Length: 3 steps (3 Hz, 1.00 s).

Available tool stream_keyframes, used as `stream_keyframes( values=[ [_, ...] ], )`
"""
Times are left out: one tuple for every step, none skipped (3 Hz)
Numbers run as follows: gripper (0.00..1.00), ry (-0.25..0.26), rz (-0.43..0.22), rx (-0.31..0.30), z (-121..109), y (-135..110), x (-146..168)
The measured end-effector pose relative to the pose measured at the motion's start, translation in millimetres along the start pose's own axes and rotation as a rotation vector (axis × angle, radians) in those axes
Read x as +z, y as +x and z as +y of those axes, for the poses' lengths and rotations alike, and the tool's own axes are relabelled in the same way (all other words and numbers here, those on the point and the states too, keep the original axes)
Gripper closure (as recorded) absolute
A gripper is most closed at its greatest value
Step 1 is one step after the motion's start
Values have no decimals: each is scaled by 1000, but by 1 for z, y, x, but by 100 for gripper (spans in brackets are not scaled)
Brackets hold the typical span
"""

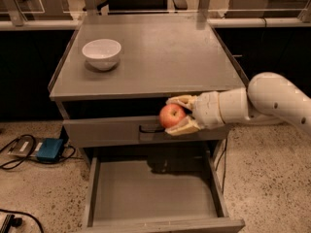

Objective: Pick apple from middle drawer and place on counter

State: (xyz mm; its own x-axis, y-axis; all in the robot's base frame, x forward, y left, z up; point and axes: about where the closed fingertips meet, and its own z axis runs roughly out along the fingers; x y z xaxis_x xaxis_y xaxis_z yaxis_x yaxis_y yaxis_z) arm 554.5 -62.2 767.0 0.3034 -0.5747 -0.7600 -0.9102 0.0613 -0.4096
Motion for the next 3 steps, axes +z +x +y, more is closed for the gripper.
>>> stream_keyframes(
  values=[
    [100, -20, -1, -39, -23, -23, -6],
    [100, -34, -17, -54, -34, -36, -13],
    [100, -41, -51, -56, -42, -46, -22]
  ],
)
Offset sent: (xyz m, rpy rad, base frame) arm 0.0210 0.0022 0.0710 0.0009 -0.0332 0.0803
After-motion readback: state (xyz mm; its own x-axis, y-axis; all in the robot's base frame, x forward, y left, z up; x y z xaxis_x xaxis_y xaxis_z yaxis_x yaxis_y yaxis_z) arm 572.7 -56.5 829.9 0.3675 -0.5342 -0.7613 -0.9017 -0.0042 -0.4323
